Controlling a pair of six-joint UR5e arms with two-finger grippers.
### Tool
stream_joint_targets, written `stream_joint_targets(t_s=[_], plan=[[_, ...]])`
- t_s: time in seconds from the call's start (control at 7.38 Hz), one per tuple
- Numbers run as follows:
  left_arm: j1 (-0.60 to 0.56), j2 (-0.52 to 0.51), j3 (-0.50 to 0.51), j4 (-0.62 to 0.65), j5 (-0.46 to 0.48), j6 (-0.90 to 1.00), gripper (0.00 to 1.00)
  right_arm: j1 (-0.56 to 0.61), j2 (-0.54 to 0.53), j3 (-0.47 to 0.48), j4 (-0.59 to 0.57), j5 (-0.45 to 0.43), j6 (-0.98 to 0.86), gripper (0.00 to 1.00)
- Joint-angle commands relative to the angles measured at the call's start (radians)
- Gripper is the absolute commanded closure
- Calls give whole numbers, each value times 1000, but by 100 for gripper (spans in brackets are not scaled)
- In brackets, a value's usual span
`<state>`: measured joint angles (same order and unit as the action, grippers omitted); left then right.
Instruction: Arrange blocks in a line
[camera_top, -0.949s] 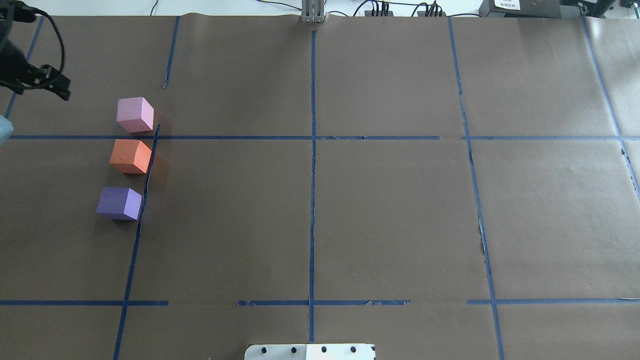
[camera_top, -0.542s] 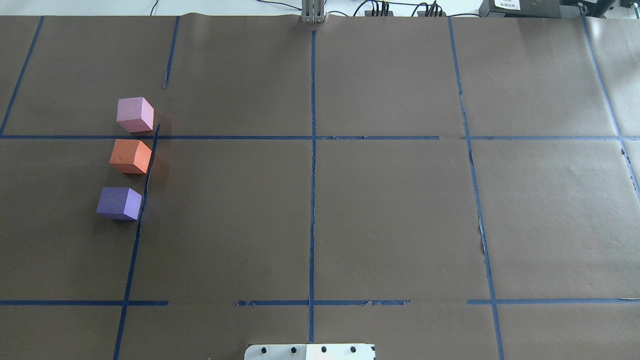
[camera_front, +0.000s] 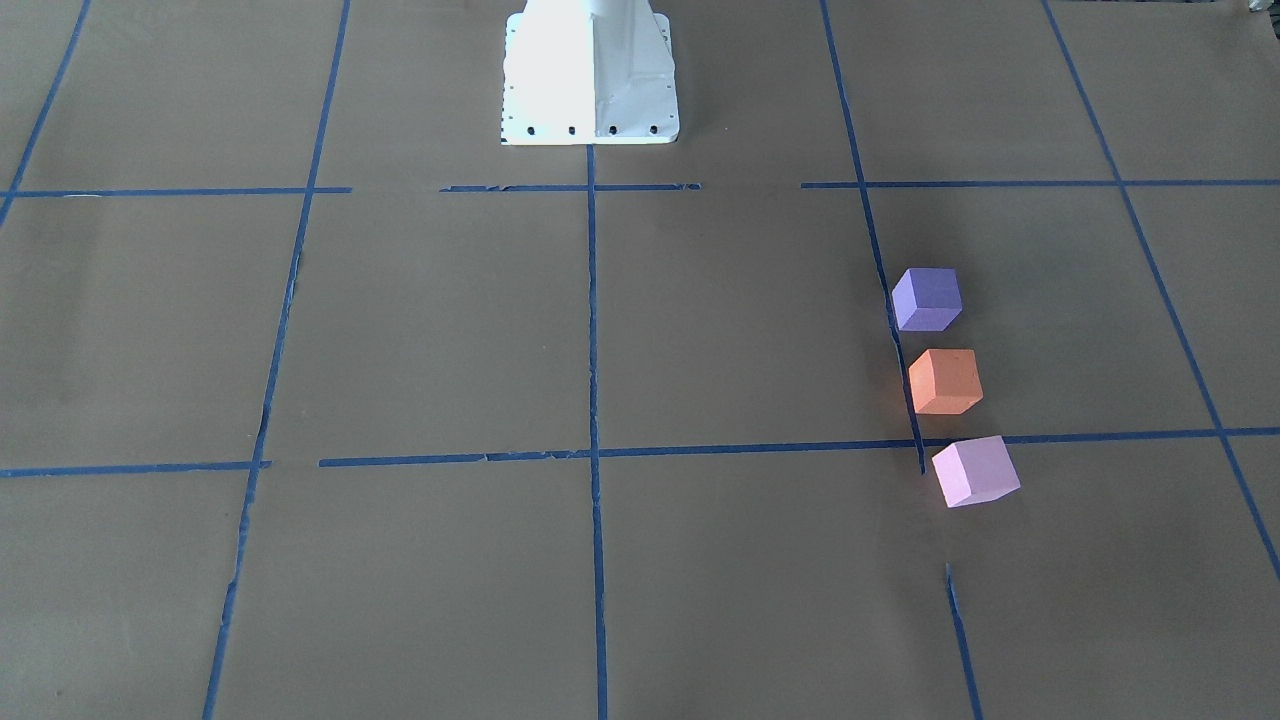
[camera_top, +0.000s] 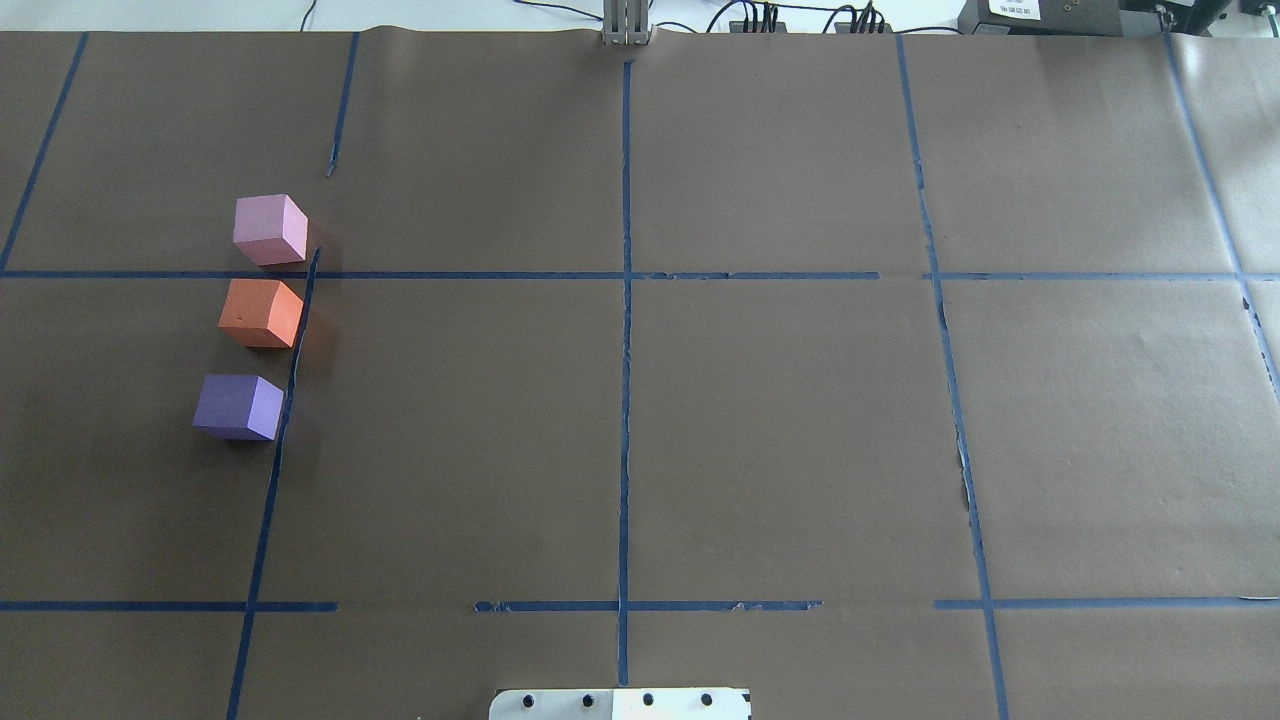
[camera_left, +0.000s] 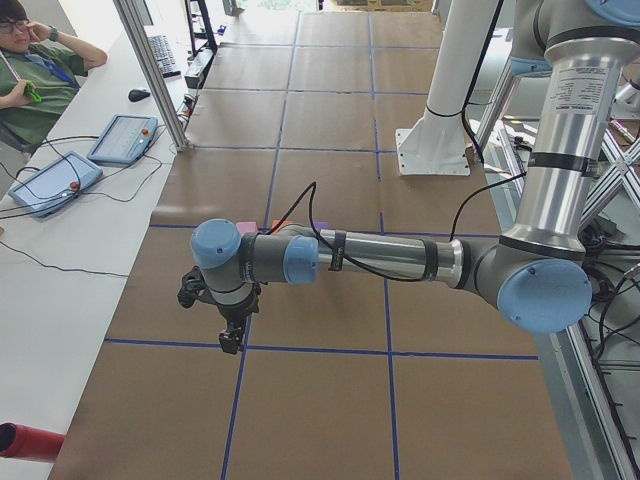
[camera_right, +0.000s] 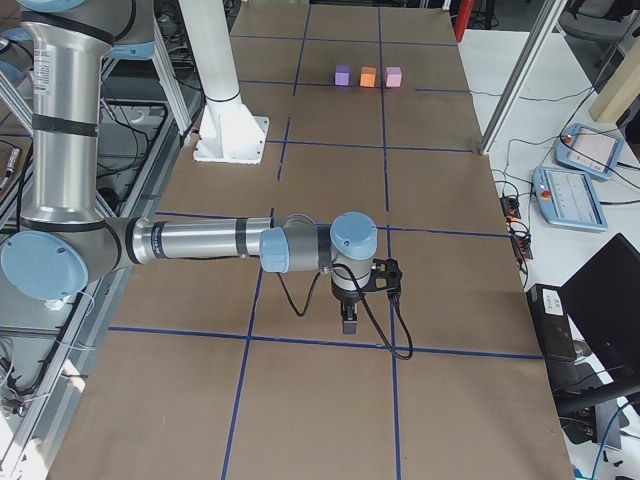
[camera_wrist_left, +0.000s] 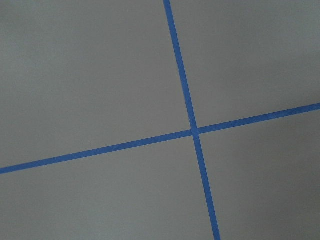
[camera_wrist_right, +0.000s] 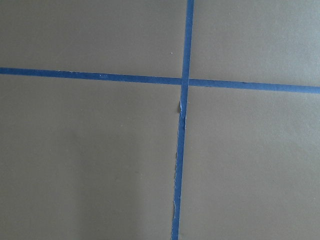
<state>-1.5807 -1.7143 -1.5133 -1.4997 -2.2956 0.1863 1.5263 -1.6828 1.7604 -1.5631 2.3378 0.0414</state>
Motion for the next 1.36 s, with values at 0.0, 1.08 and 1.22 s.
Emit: stream_joint_targets(t_s=[0.0,1.08,1.22], plan=[[1,13,-2,-4,2,-10,0,0,0,1,0,0,0,0],[1,28,-7,-5,4,-4,0,0,0,1,0,0,0,0],[1,27,-7,-5,2,-4,0,0,0,-1,0,0,0,0]])
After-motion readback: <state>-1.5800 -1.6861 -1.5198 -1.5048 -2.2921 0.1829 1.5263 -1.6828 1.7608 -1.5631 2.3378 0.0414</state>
